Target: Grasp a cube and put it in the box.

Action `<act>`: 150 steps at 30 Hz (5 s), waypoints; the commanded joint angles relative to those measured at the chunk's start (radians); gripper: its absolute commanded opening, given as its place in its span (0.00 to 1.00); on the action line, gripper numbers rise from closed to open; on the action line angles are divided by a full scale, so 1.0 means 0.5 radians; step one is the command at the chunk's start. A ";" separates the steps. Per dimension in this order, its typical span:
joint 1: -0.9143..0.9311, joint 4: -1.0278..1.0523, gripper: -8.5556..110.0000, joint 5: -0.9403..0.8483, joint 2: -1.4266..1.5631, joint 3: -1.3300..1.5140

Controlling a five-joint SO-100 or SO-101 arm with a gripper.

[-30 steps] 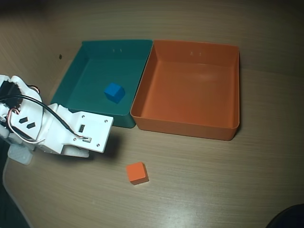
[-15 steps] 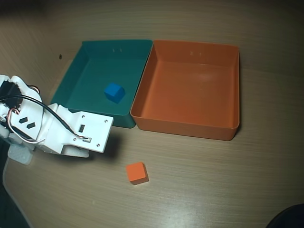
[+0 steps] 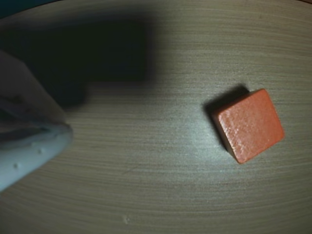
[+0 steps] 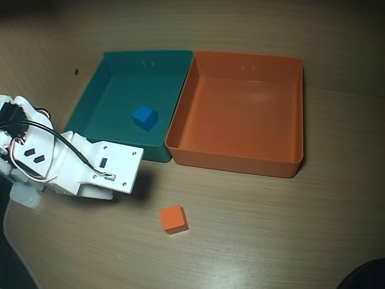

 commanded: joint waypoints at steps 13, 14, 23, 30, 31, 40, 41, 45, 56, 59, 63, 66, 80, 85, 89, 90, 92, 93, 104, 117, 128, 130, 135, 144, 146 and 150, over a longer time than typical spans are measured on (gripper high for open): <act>-0.006 -0.034 0.03 -0.006 0.006 -0.095; -0.006 -0.034 0.03 -0.006 0.006 -0.095; -0.006 -0.034 0.03 -0.006 0.006 -0.095; -0.006 -0.034 0.03 -0.006 0.006 -0.095; -0.006 -0.034 0.03 -0.006 0.006 -0.095; -0.006 -0.034 0.03 -0.006 0.006 -0.095; -0.006 -0.034 0.03 -0.006 0.006 -0.092; -0.006 -0.034 0.03 -0.006 0.006 -0.092; -0.009 -0.034 0.03 -0.006 0.006 -0.126; -0.009 -0.034 0.03 -0.006 0.006 -0.129; -0.009 -0.034 0.02 -0.009 0.000 -0.227; -0.009 -0.031 0.02 -0.009 -0.089 -0.368; -0.012 -0.028 0.03 -0.012 -0.733 -1.212; 0.003 0.003 0.03 -0.291 -0.822 -1.356; 0.018 0.003 0.02 -0.595 -0.868 -1.362; 0.021 0.003 0.02 -0.653 -0.887 -1.371; 0.021 0.003 0.02 -0.733 -0.927 -1.393; 0.021 0.003 0.02 -0.755 -0.942 -1.393; 0.083 -0.006 0.03 -0.825 -0.982 -1.396; 0.092 -0.028 0.02 -0.828 -1.169 -1.399; 0.092 -0.028 0.02 -0.828 -1.328 -1.546; 0.092 -0.009 0.03 -0.825 -1.371 -1.605; 0.095 0.003 0.03 -0.825 -1.393 -1.629; 0.095 0.006 0.03 -0.825 -1.405 -1.626; 0.095 0.006 0.03 -0.825 -1.405 -1.626; 0.095 0.009 0.03 -0.822 -1.405 -1.623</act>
